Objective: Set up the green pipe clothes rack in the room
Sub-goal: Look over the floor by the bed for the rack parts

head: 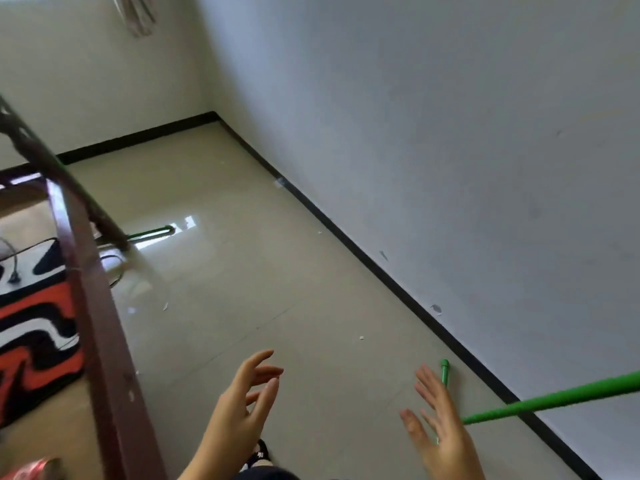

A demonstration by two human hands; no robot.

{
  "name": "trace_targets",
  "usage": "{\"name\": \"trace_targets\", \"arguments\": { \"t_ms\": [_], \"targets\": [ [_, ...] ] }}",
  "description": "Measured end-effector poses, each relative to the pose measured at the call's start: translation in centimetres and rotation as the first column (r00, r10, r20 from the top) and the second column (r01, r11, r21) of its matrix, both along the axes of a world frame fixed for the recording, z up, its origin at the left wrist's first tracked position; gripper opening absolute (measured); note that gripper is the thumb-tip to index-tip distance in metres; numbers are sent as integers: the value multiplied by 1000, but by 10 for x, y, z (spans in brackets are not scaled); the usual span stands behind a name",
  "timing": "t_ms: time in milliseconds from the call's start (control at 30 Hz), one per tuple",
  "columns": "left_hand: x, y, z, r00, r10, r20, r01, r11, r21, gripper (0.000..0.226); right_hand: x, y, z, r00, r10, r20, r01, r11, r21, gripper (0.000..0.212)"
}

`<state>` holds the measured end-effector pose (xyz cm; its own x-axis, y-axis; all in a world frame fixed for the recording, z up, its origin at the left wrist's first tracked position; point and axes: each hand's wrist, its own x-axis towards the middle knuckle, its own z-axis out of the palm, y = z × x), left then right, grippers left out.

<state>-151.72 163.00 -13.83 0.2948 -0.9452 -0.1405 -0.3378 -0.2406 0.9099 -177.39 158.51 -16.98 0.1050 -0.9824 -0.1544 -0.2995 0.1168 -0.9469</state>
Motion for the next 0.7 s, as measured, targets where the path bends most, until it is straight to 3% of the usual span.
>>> {"name": "trace_targets", "arguments": {
  "t_ms": [200,400,600,700],
  "targets": [
    [90,33,-2,984,180,16,-181,982,46,61,95,-4,-10,995,88,48,-94,986,141,78],
    [183,43,-3,948,317,5,-317,948,18,37,201,-32,-22,983,161,87,-171,977,123,84],
    [242,36,-20,897,440,-38,-439,898,34,62,288,-66,-8,955,263,139,-283,948,149,59],
    [264,17,-30,869,491,-58,-488,871,60,70,319,-95,-12,950,285,130,-303,941,149,76]
  ]
}}
